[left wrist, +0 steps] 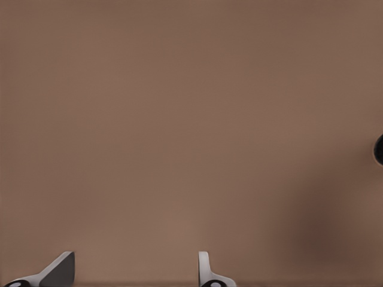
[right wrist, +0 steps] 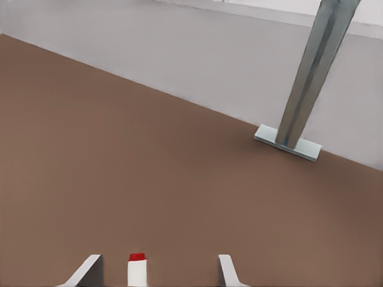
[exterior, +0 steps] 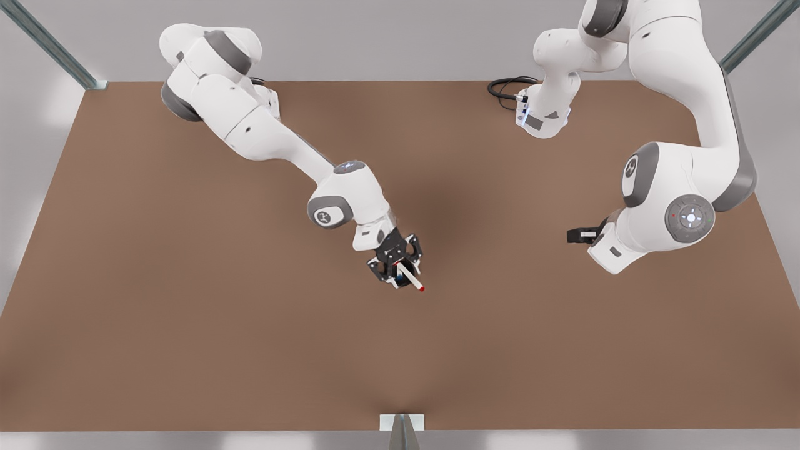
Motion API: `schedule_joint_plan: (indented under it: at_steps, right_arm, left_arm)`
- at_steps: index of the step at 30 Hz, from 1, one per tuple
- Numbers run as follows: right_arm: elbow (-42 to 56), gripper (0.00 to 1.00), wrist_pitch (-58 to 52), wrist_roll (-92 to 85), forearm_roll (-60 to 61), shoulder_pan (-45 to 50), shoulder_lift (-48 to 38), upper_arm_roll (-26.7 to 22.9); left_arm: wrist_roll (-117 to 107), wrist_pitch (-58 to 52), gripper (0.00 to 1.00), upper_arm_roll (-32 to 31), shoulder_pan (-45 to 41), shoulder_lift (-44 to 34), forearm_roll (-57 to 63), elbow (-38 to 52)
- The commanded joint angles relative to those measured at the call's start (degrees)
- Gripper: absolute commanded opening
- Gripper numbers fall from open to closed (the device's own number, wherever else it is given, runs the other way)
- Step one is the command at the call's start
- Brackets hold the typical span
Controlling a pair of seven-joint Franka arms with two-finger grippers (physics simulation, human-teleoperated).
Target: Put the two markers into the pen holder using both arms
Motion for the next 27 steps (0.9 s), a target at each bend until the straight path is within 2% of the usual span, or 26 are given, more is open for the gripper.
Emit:
schedule_joint_plan:
  at_steps: [1, 2, 3, 4, 5, 6, 7, 8, 9, 11, 12, 14, 16, 17, 18, 26, 27]
  right_arm:
    - [0.8, 1.0, -0.5, 10.5, -0.5, -1.6, -0.2, 1.3]
    - [3.0, 1.0, -5.5, 6.7, 2.1, -2.7, -0.3, 3.4]
    - [5.8, 1.0, -17.9, -11.3, 13.6, -9.6, -0.7, 11.7]
    - [7.3, 1.0, -28.1, -22.4, 17.5, -18.7, -0.6, 21.4]
    - [7.3, 1.0, -36.5, -23.0, 17.4, -24.1, -0.8, 28.3]
    - [6.8, 1.0, -40.0, -26.3, 19.9, -24.5, -5.8, 24.6]
    - [7.2, 1.0, -41.8, -35.9, 40.2, -18.2, -15.1, 8.0]
    - [7.1, 1.0, -42.9, -49.6, 59.2, -4.2, -22.4, -17.9]
    - [7.2, 1.0, -51.3, -57.0, 71.4, 1.5, -27.5, -33.4]
    - [7.5, 1.0, -68.2, -61.8, 73.9, 1.9, -33.0, -42.6]
    - [7.5, 1.0, -70.6, -61.8, 72.7, 0.6, -34.1, -43.8]
    - [5.9, 1.0, -71.1, -61.4, 72.6, -5.4, -34.3, -38.6]
    - [6.6, 1.0, -67.3, -61.5, 72.8, -4.7, -32.6, -38.9]
    - [16.1, 1.0, -69.5, -62.1, 73.0, -5.0, -26.2, -38.5]
    - [19.7, 1.0, -72.0, -62.1, 73.0, -5.2, -24.3, -37.9]
    - [19.7, 1.0, -72.4, -62.4, 72.8, -5.2, -24.7, -37.2]
    - [19.6, 1.0, -71.7, -64.3, 72.3, -7.0, -25.4, -34.7]
  left_arm:
    - [1.3, 0.0, 1.0, 0.0, 0.0, 0.0, 0.1, 0.0]
    - [1.3, 0.0, 1.0, 0.0, 0.0, 0.0, 0.1, 0.0]
    - [1.3, 0.0, 1.0, 0.0, 0.0, 0.0, 0.1, 0.0]
    - [1.3, 0.0, 1.0, 0.0, 0.0, 0.0, 0.1, 0.1]
    - [1.3, 0.0, 1.0, 0.0, 0.0, 0.0, 0.1, 0.1]
    - [1.3, 0.0, 1.0, 0.0, 0.0, 0.0, 0.1, 0.1]
    - [1.3, 0.0, 1.0, -0.1, -0.1, 0.0, 0.1, 0.1]
    - [1.3, 0.0, 1.0, 0.0, -0.1, -0.1, 0.1, 0.1]
    - [1.1, -0.1, 1.0, -0.1, -0.1, -0.3, 0.0, 0.2]
    - [1.1, -0.3, 1.0, -0.4, -0.5, -0.6, -0.1, 0.2]
    - [1.0, -0.3, 1.0, -0.5, -0.6, -0.7, -0.1, 0.3]
    - [1.2, -0.3, 1.0, -0.5, -0.6, -0.8, -0.1, 0.4]
    - [1.3, -0.3, 1.0, -0.8, -0.6, -0.8, -0.1, 0.5]
    - [1.3, -0.3, 1.0, -0.9, -0.8, -0.8, 0.0, 0.7]
    - [1.2, -0.5, 1.0, -0.7, -1.5, -0.7, 0.0, 1.4]
    - [1.3, -0.4, 1.0, -0.7, -1.6, -0.6, 0.0, 1.5]
    - [1.3, -0.5, 1.0, -0.7, -1.6, -0.6, 0.0, 1.5]
